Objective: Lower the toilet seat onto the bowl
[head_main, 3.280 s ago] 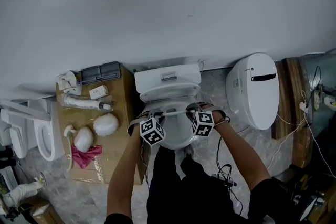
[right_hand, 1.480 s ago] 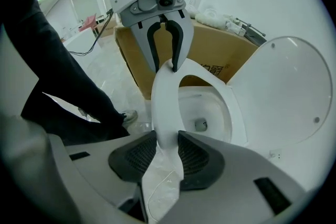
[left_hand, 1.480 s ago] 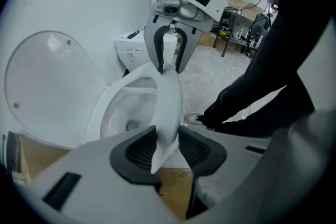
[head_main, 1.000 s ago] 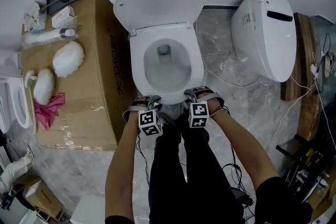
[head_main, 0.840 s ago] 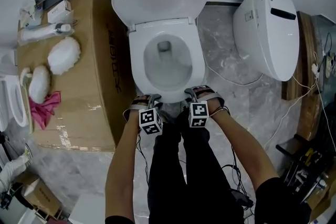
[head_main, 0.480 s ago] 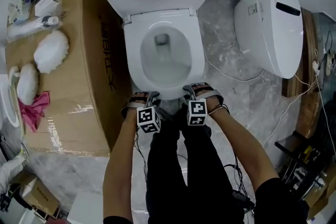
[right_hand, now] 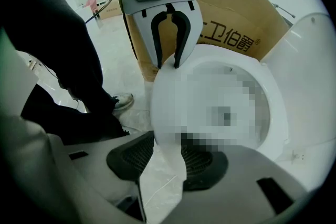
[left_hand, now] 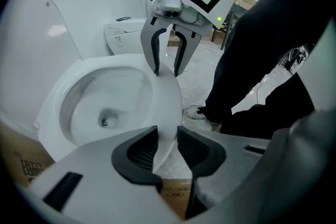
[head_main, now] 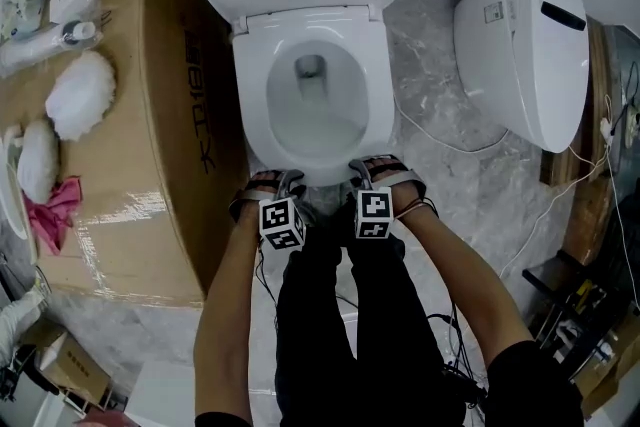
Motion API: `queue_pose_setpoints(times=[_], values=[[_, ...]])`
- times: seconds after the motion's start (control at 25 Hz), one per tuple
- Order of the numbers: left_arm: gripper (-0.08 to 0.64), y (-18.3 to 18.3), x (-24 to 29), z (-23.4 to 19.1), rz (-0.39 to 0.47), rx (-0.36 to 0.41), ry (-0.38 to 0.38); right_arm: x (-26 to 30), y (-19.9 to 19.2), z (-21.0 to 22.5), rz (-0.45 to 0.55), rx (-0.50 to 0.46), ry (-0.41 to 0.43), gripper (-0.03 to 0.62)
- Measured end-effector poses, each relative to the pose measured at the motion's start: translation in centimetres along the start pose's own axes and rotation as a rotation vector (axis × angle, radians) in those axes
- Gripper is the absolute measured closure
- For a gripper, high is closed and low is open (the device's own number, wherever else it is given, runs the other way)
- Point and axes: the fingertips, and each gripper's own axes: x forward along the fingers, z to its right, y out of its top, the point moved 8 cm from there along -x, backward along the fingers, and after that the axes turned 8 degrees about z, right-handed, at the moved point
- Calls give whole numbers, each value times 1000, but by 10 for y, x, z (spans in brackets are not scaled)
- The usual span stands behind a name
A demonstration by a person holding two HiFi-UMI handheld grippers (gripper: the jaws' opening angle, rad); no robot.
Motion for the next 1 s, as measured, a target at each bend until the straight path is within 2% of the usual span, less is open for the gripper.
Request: queue_pose_setpoints(times=[0.16,0.32,0.48,0.6,0.72,0.8,0.92,1.0], values=[[437,-1,-1,-2,27,-17,-10,1,-1,0,8,-21,0,413],[436,-1,0,1,14,-27,12,2,0,0,-3,-9,13,397],[436,3,-12,4,-11,-112,57,-8,4,0,-23,28,63,383],[437,14,-37,8,19,-189,98,-34,10,0,-17,63,47,380],[477,32,-77,0,77,-278,195,-80,27,15,57,219,-36,385],[506,50,-112,-10,134,-364,292,-124,38,34,141,393,-138,455],[539,93,-183,-20,267,-523,434,-208,56,55,274,674,-278,508],[545,126,-235,-24,340,-583,513,-267,71,66,341,780,-368,524]])
